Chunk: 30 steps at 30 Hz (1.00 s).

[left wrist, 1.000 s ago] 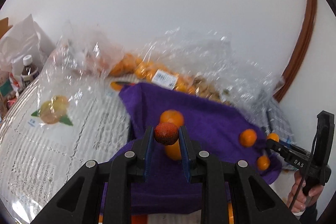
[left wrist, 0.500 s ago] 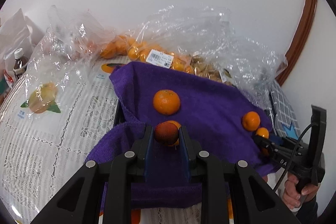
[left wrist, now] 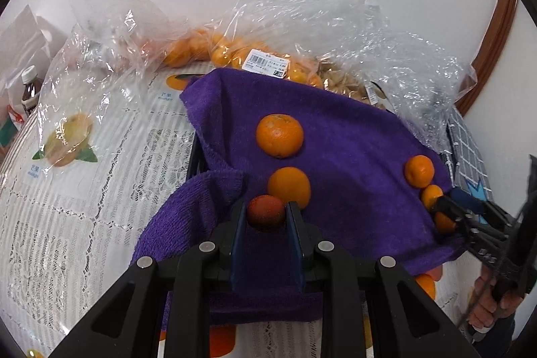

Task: Organize fruits
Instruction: 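Withdraw both open grippers from the towel toward the loose fruit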

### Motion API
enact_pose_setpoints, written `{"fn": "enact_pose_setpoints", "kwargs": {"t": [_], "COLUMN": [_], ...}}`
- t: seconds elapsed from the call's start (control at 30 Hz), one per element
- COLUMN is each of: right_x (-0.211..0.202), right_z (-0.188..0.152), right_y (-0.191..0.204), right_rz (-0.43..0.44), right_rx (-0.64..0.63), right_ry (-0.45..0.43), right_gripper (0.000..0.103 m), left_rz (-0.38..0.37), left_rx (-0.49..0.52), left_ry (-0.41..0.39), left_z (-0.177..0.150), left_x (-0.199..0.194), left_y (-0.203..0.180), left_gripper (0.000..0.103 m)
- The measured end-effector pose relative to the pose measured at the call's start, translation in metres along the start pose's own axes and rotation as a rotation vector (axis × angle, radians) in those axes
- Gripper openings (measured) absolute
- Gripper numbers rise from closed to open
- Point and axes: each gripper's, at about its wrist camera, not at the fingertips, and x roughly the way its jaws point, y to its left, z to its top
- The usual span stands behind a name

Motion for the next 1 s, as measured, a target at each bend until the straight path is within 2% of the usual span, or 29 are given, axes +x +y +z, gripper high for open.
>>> {"fn": "enact_pose_setpoints", "kwargs": {"t": [0.13,0.37,0.57,0.7,0.8,1.0], "right_x": [-0.017,-0.019,-0.029,-0.03,-0.036,-0.063], "right_z": [-0.002,-0.002,-0.004,0.0,0.005,0.002], "right_y": [-0.005,-0.007,-0.005,-0.011,-0.009,0.005], "right_rz": [0.008,0.021,-0.003,0.056,0.07,0.09], "right_rx": [0.019,0.058,0.058,0.106,0.123,0.116], "right_ry": [-0.063,-0.078,-0.158,-0.13,-0.099,-0.111], "right_gripper": [0.059,0.058,0.059,0.059,0.059,0.059], "left_rz": [0.012,0.018,-0.003,-0.014,-0.013,-0.048], "left_rx": [0.009,0.016,0.005,0.007,0.008,0.034], "left_ry": [-0.002,-0.006,-0.031,-0.101,-0.132,-0.182], "left_z": [0.001,0.001,0.001,0.001,0.001,-0.001], "left_x": [0.002,0.003,-0.002,-0.015,-0.021,-0.033], "left_y": [0.0,-0.001,0.0,-0.001,-0.002,-0.008], "left_gripper": [0.023,0.023,0.035,0.05,0.05,0.05]}}
